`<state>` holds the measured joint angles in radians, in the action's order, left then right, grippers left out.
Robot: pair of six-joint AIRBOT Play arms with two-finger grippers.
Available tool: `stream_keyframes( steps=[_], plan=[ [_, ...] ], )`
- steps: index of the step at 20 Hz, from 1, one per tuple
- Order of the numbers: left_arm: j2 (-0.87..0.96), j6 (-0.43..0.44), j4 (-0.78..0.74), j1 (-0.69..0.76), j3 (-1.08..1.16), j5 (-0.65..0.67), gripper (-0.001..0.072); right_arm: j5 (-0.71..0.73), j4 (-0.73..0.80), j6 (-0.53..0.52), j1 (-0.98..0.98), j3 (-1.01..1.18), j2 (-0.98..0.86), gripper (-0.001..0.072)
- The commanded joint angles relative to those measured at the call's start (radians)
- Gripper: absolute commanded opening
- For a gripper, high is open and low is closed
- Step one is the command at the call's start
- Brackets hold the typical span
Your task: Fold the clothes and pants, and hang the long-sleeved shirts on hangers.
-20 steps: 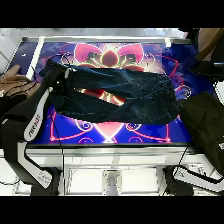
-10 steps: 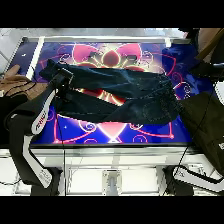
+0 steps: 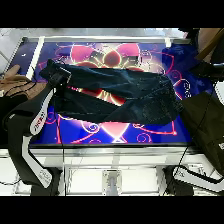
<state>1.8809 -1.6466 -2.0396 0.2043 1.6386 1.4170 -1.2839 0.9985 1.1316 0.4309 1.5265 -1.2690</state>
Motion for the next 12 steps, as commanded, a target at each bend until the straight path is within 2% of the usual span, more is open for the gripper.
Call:
stream_keyframes(
  steps=[1,3,7,9,12],
  plan=[
    [-0.022,0.0,0.086,0.019,0.002,-0.054,0.0529,0.0,0.0,0.002,0.001,0.0,0.001,0.0451],
    [-0.005,0.0,0.114,0.012,0.002,-0.068,0.0528,0.0,0.0,0.002,0.001,0.0,0.001,0.0452],
    [0.026,-0.041,0.024,-0.013,0.002,-0.101,0.0527,-0.005,0.0,0.001,0.001,0.0,0.001,0.0452],
    [0.027,-0.047,0.024,-0.021,0.002,-0.143,0.0483,-0.004,0.0,0.001,0.001,0.0,0.001,0.0451],
    [0.027,-0.079,0.025,-0.027,0.002,-0.197,0.0481,-0.005,0.0,0.001,0.001,0.0,0.001,0.0452]
  ],
)
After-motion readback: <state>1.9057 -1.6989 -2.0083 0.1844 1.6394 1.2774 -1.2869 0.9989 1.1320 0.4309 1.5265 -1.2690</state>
